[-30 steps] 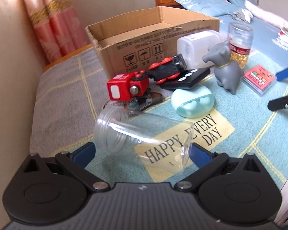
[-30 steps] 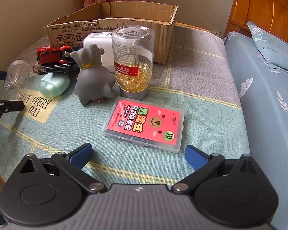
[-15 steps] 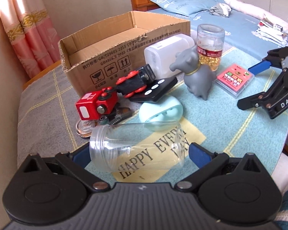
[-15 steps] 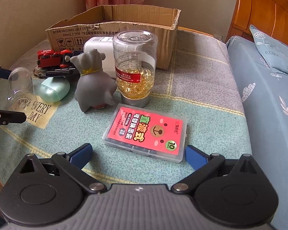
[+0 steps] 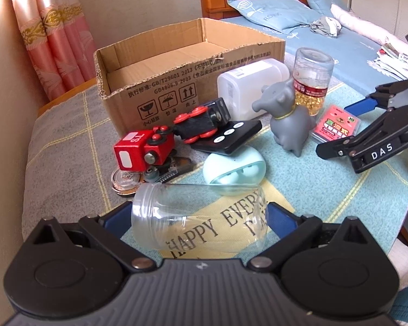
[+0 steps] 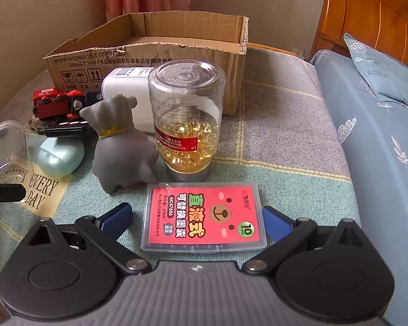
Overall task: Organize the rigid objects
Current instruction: 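Grasp the pink card pack with right tool while left tool lifts the cup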
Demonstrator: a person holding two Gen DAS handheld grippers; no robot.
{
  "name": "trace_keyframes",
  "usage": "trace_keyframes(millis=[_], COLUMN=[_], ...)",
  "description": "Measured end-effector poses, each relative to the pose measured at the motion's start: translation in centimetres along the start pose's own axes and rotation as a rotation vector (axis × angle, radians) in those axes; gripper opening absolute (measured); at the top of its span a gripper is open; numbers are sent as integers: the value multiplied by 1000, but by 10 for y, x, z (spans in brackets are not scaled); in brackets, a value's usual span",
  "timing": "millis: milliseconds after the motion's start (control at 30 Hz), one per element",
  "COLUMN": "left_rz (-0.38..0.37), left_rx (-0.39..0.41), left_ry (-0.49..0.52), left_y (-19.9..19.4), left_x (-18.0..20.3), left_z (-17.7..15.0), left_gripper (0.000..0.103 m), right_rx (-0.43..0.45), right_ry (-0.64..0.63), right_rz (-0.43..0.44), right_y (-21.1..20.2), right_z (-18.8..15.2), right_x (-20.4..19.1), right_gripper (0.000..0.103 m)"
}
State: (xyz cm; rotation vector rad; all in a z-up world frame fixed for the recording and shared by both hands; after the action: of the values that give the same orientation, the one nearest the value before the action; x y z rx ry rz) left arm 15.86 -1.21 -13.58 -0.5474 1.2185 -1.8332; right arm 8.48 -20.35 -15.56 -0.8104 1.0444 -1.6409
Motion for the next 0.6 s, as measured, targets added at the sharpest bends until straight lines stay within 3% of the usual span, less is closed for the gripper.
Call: trace_keyframes(millis=[100,600], left_rz=[-10,-13], left_rx=[-19,-71], left_ry=[-25,-88], left_y=[3,-7], left_x=[-2,-4], left_z=[-1,-1], left_gripper=[90,91], right_rx=[0,-52], right_ry=[1,-79], right_rz=[-2,8], right_y=[-2,-14], right_z=[1,-6], right_x=[1,-2], right_gripper=[93,93])
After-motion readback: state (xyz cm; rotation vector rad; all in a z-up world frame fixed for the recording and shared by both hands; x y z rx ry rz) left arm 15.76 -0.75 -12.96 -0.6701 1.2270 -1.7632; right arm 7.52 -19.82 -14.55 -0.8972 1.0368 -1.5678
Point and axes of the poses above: each gripper's, at about its wrist camera, not at the fingertips, and y roughly the way its jaws point, x to its right, z to its top, the point moved 9 cm from there along y, roughly the way its jaws point, and after that the axes turned 14 degrees about -x, right-handed, at the moved point
